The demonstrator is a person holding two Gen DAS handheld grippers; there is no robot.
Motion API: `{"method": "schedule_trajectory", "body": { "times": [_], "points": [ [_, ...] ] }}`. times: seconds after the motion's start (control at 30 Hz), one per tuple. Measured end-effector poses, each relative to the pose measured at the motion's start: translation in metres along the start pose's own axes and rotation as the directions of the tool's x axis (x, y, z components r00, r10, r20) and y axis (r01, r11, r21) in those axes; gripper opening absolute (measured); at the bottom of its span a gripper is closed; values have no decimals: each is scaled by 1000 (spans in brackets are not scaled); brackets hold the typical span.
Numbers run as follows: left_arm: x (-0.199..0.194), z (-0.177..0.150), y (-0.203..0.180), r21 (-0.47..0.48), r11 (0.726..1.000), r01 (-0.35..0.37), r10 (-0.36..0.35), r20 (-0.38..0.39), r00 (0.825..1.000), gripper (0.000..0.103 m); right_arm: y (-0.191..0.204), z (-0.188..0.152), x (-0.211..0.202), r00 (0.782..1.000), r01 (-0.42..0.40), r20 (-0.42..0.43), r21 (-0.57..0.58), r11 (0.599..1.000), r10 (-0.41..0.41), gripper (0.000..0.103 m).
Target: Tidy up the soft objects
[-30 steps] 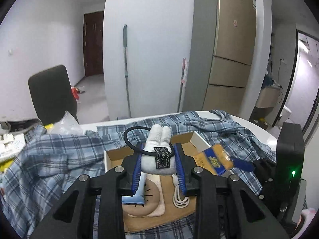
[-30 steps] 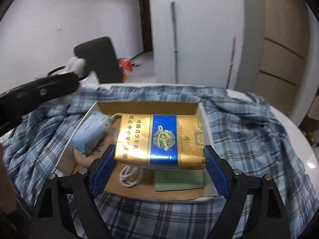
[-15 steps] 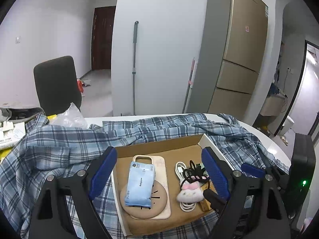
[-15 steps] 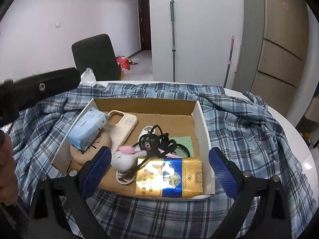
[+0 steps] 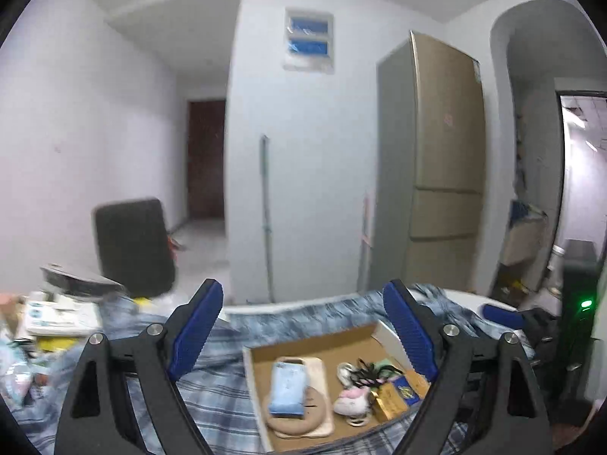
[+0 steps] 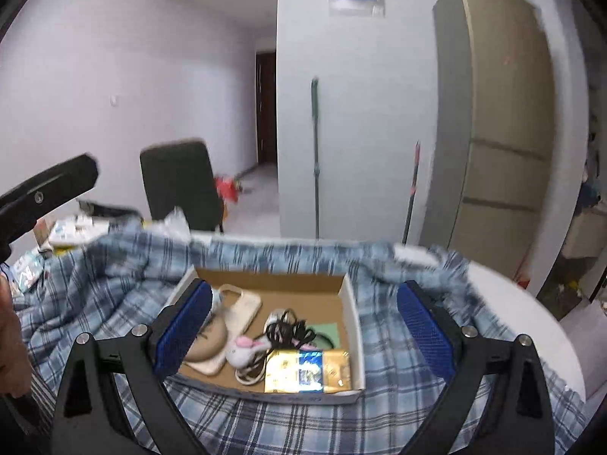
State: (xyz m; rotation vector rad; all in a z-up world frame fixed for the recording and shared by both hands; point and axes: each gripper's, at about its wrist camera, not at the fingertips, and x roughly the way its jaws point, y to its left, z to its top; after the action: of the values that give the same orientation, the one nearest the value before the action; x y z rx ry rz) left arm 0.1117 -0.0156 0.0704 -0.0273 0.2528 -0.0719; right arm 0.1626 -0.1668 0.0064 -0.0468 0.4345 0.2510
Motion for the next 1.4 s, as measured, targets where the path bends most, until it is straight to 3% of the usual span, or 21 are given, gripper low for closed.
{"method": "schedule_trajectory", "body": {
  "times": [0.07,0.33,0.4,0.5,0.73,0.9,1.23,1.4],
  "points": [
    [-18,0,8,-13,999,-50,51,43,998,88,-1,0,-19,998,16,65,-3,1000,-16,103],
    [-68,-20,23,36,999,-29,25,131,991,88,-9,-9,-74,970,9,242,8,1000,-10,103],
    [-77,-30,23,38,997,-65,59,149,987,88,-8,-15,-82,959,21,283,1,1000,-20,103],
    [-82,-47,28,15,998,-62,59,155,986,88,-8,-26,-87,943,57,329,-2,998,-53,103],
    [-73,-81,33,26,997,-73,67,163,984,88,-28,-57,-62,960,120,249,58,991,-130,103],
    [-61,-98,33,42,996,-81,74,141,987,88,-30,-62,-60,964,90,245,55,994,-101,103],
    [-64,-99,38,19,996,-84,80,152,985,89,-30,-63,-62,966,81,244,52,995,-92,103],
    [-67,-98,37,17,996,-86,82,170,982,103,-28,-63,-64,964,83,250,45,996,-91,103]
  ]
}}
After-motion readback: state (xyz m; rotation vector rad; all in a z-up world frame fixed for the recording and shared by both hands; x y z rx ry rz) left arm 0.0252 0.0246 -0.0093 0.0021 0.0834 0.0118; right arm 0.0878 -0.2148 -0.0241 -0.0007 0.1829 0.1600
